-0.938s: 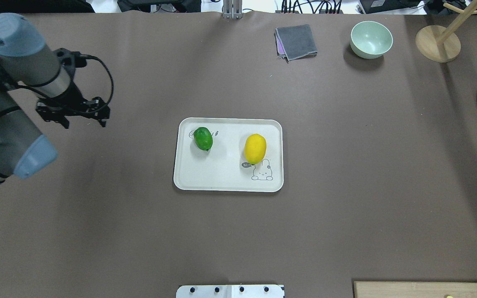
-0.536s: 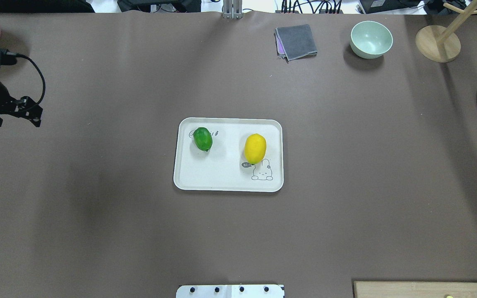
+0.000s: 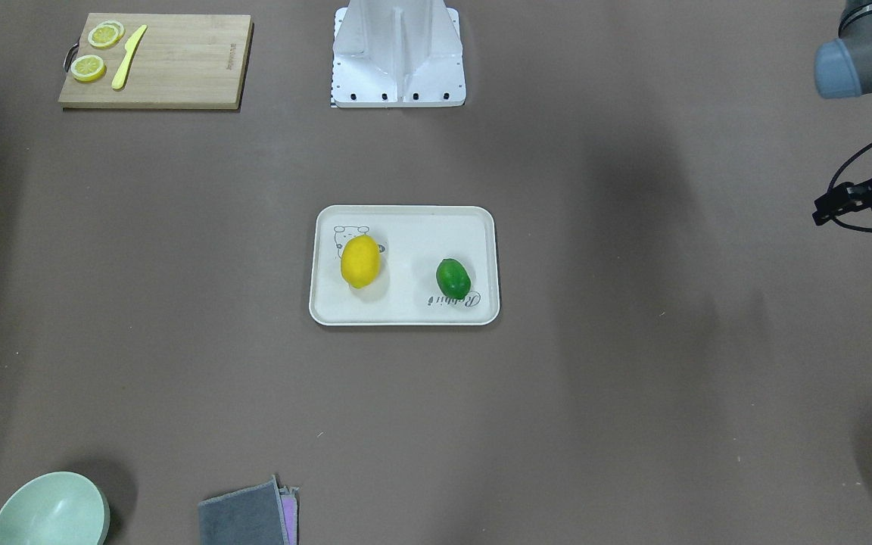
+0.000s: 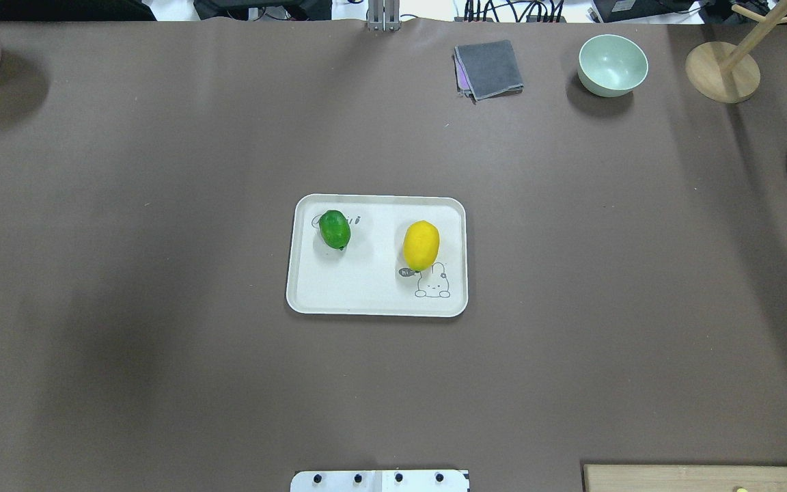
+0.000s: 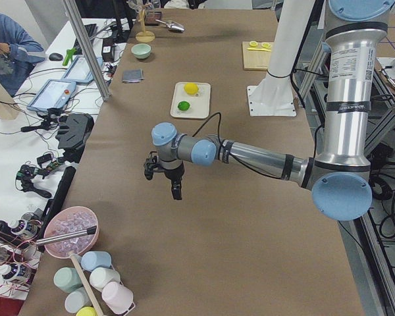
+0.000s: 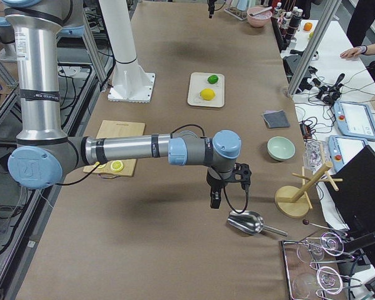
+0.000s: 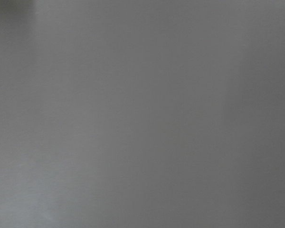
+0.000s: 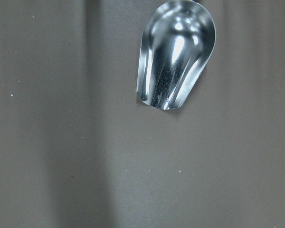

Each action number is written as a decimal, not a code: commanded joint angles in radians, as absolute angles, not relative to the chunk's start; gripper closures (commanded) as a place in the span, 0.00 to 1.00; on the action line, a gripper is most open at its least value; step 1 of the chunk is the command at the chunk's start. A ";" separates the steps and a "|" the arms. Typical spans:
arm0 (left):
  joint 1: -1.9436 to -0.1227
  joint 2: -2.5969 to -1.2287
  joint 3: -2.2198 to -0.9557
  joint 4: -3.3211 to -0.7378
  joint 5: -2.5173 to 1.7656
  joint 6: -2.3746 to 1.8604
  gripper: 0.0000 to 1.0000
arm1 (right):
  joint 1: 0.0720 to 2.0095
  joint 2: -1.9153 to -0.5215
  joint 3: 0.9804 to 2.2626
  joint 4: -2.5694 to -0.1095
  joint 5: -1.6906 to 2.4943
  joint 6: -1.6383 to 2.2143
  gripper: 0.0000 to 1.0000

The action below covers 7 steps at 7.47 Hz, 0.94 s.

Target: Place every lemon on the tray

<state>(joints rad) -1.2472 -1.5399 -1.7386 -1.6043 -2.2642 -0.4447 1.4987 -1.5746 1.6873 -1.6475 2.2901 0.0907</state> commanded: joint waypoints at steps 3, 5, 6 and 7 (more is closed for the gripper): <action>-1.354 -1.424 -1.612 -1.783 -2.301 -0.304 0.02 | 1.500 -1.582 1.695 -1.647 2.290 0.091 0.00; -1.426 -1.391 -1.609 -1.801 -2.431 -0.304 0.02 | 1.535 -1.580 1.710 -1.647 2.296 0.089 0.00; -1.468 -1.390 -1.615 -1.767 -2.454 -0.305 0.02 | 1.555 -1.621 1.762 -1.647 2.290 0.089 0.00; -1.491 -1.388 -1.647 -1.687 -2.470 -0.305 0.02 | 1.555 -1.631 1.767 -1.647 2.292 0.089 0.00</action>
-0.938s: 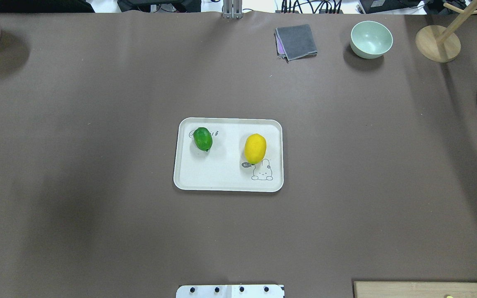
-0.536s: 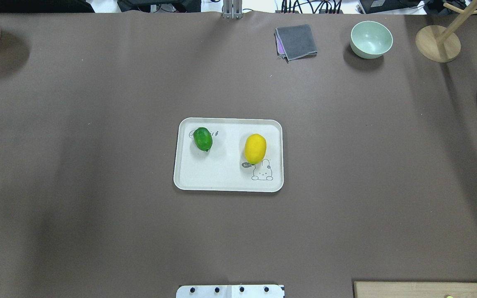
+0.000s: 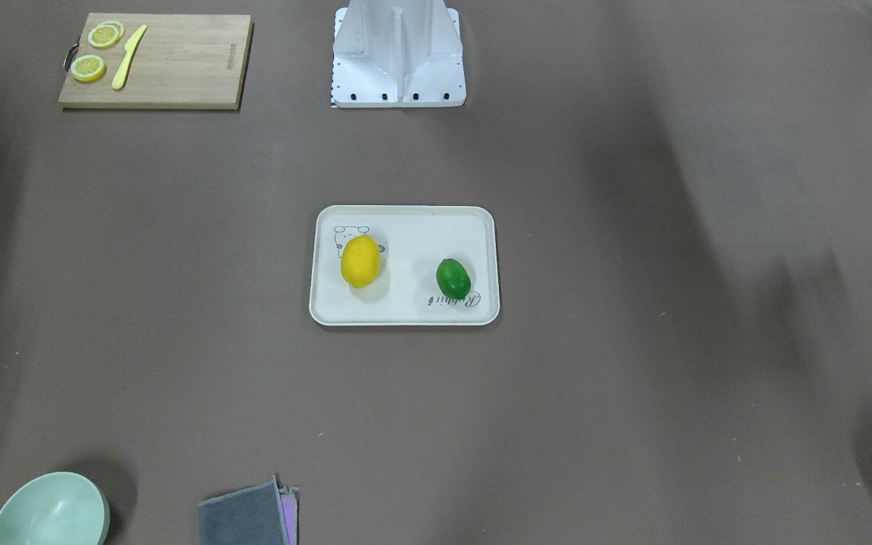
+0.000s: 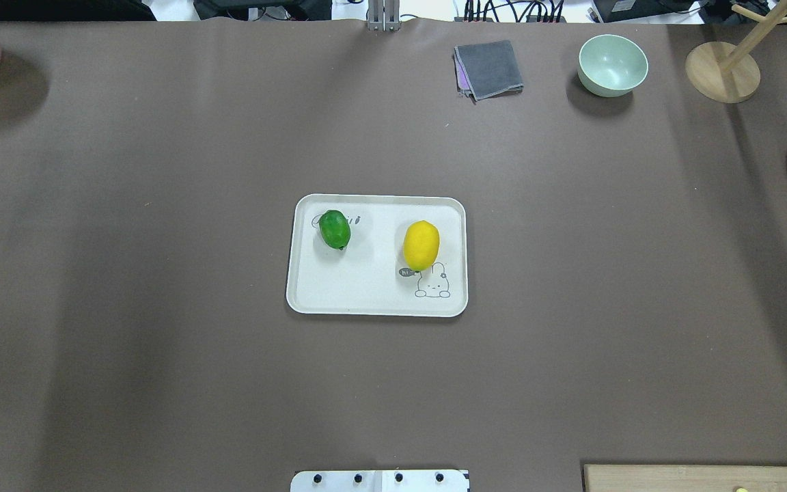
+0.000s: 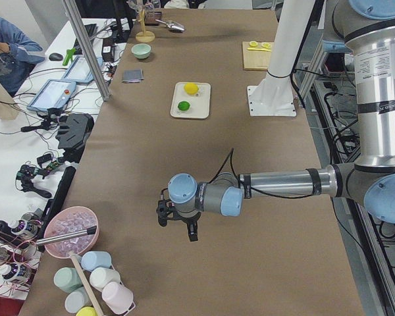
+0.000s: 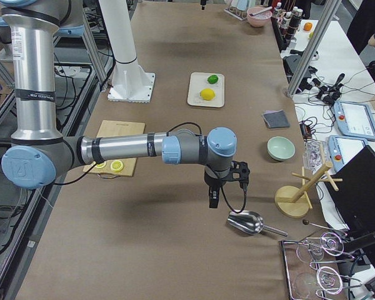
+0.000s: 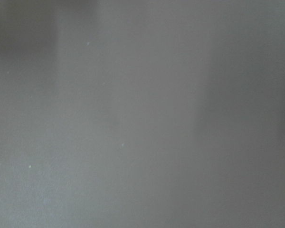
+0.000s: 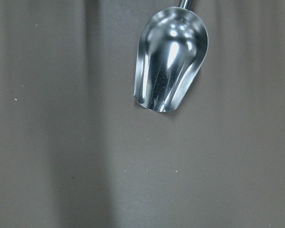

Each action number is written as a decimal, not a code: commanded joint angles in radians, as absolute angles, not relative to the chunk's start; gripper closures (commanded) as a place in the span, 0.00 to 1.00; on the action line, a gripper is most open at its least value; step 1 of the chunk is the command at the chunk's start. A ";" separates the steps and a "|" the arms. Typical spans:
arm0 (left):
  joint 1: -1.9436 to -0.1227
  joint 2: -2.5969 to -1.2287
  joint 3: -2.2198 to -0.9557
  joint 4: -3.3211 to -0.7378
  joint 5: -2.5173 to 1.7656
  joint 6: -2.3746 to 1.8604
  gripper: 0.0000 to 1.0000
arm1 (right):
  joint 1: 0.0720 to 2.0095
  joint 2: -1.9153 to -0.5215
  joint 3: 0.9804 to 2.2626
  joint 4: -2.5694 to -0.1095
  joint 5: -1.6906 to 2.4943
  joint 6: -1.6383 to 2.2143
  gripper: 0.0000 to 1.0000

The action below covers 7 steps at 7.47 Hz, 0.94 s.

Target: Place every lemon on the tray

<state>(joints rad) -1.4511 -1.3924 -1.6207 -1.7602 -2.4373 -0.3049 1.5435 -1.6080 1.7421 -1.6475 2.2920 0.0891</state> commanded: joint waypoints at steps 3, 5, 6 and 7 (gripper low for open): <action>-1.580 -1.408 -1.692 -1.397 -2.450 -0.095 0.02 | 1.557 -1.637 1.772 -1.647 2.286 0.092 0.00; -1.605 -1.440 -1.689 -1.347 -2.315 -0.023 0.02 | 1.560 -1.638 1.773 -1.647 2.289 0.092 0.00; -1.605 -1.442 -1.677 -1.353 -2.313 -0.021 0.02 | 1.560 -1.637 1.773 -1.647 2.283 0.095 0.00; -1.603 -1.446 -1.669 -1.359 -2.306 -0.015 0.02 | 1.566 -1.637 1.772 -1.647 2.283 0.097 0.00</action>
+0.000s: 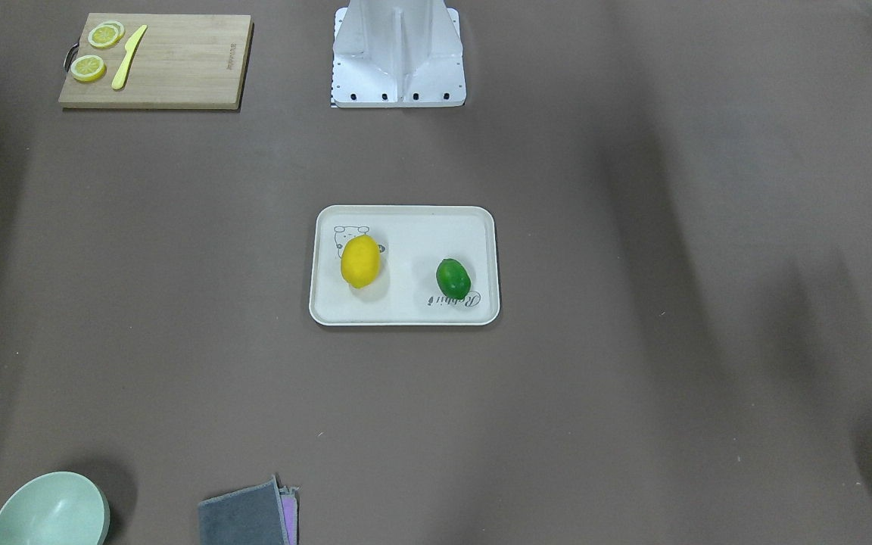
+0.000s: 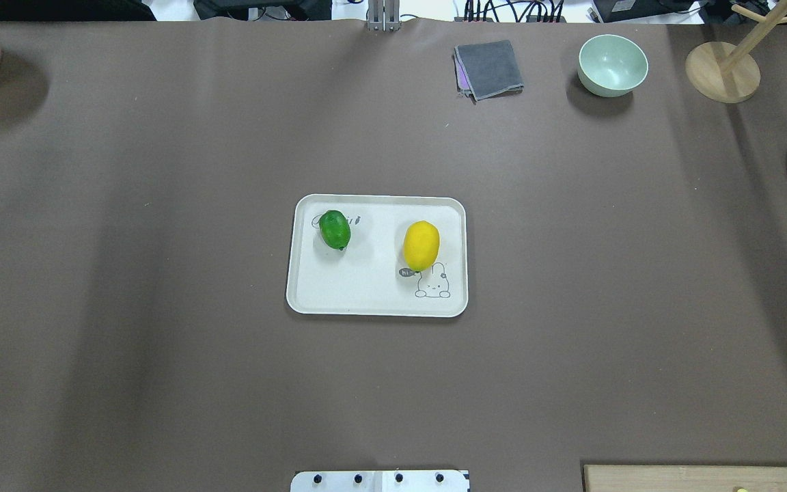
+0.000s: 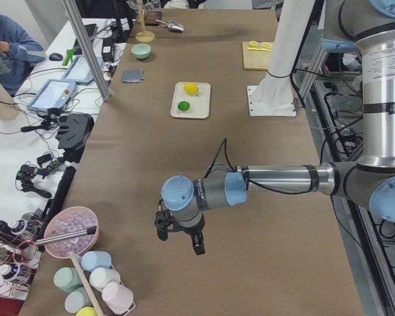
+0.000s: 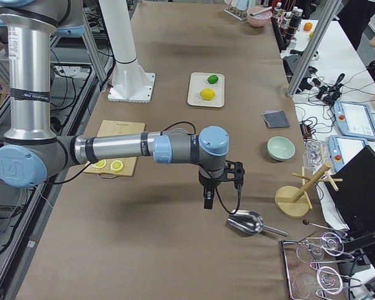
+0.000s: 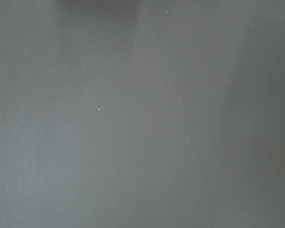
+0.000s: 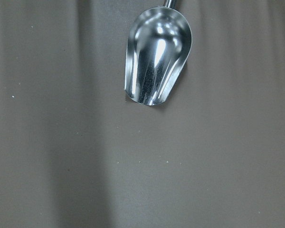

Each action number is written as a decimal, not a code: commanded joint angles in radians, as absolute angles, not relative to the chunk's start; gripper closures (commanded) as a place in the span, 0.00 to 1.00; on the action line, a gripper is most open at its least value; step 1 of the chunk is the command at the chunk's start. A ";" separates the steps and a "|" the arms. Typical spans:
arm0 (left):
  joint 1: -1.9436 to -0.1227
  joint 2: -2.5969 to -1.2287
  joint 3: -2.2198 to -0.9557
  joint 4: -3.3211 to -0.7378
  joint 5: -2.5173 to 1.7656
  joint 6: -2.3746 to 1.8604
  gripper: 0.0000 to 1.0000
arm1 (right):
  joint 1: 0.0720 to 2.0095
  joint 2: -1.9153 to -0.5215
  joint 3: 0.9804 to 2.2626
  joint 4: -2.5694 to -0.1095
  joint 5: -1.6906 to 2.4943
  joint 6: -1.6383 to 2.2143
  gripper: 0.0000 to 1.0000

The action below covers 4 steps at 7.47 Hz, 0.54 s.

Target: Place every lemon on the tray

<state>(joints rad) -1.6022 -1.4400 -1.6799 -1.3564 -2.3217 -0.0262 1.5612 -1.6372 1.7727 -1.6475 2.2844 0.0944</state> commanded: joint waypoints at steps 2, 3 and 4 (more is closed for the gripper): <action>-1.603 -1.450 -1.666 -1.362 -2.307 -0.015 0.02 | 1.566 -1.638 1.772 -1.647 2.284 0.092 0.00; -1.603 -1.457 -1.666 -1.361 -2.307 -0.017 0.02 | 1.566 -1.638 1.772 -1.647 2.284 0.092 0.00; -1.603 -1.460 -1.666 -1.361 -2.306 -0.017 0.02 | 1.566 -1.638 1.773 -1.647 2.286 0.091 0.00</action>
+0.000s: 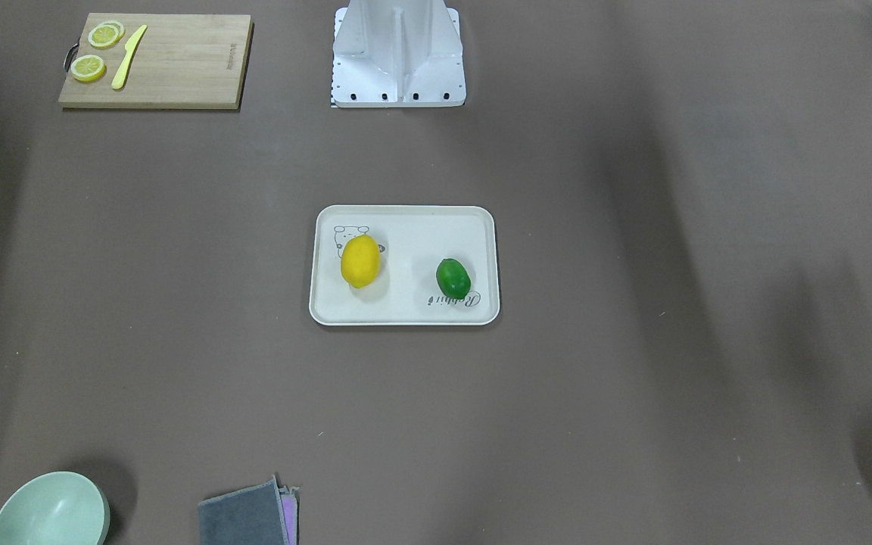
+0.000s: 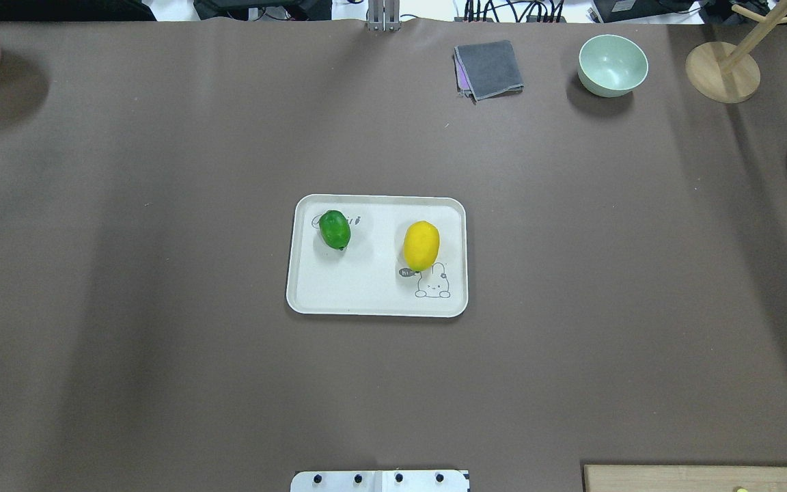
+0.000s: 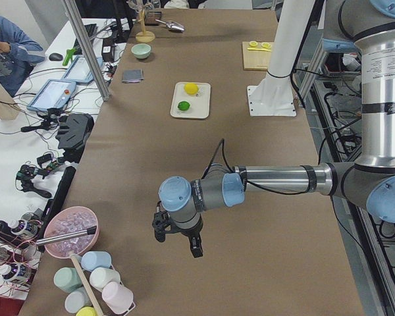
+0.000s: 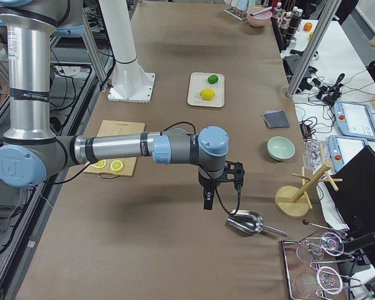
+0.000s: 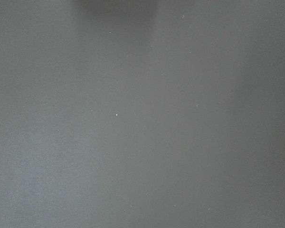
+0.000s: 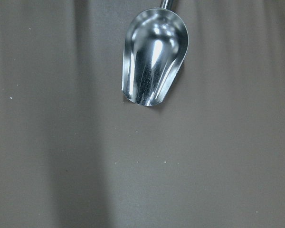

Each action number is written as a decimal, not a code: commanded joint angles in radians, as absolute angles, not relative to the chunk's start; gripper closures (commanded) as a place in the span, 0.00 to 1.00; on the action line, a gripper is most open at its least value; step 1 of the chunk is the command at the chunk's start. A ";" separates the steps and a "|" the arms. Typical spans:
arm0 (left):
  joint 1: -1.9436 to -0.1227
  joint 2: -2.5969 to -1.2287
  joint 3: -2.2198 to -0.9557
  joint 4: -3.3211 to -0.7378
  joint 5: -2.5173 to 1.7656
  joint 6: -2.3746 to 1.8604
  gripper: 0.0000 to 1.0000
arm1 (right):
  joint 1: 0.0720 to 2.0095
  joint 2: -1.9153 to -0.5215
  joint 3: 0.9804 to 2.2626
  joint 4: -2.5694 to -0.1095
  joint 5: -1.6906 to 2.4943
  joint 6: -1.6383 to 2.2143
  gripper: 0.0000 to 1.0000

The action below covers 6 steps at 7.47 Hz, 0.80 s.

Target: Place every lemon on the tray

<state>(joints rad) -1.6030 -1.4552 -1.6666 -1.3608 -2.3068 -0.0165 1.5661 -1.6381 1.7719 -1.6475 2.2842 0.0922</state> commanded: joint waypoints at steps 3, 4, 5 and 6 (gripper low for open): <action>-1.603 -1.463 -1.663 -1.361 -2.306 -0.017 0.02 | 1.566 -1.638 1.775 -1.649 2.292 0.089 0.00; -1.603 -1.463 -1.663 -1.361 -2.306 -0.017 0.02 | 1.566 -1.638 1.775 -1.648 2.292 0.089 0.00; -1.603 -1.463 -1.663 -1.359 -2.306 -0.017 0.02 | 1.566 -1.638 1.773 -1.649 2.290 0.089 0.00; -1.603 -1.463 -1.654 -1.362 -2.306 -0.015 0.02 | 1.566 -1.638 1.773 -1.648 2.290 0.089 0.00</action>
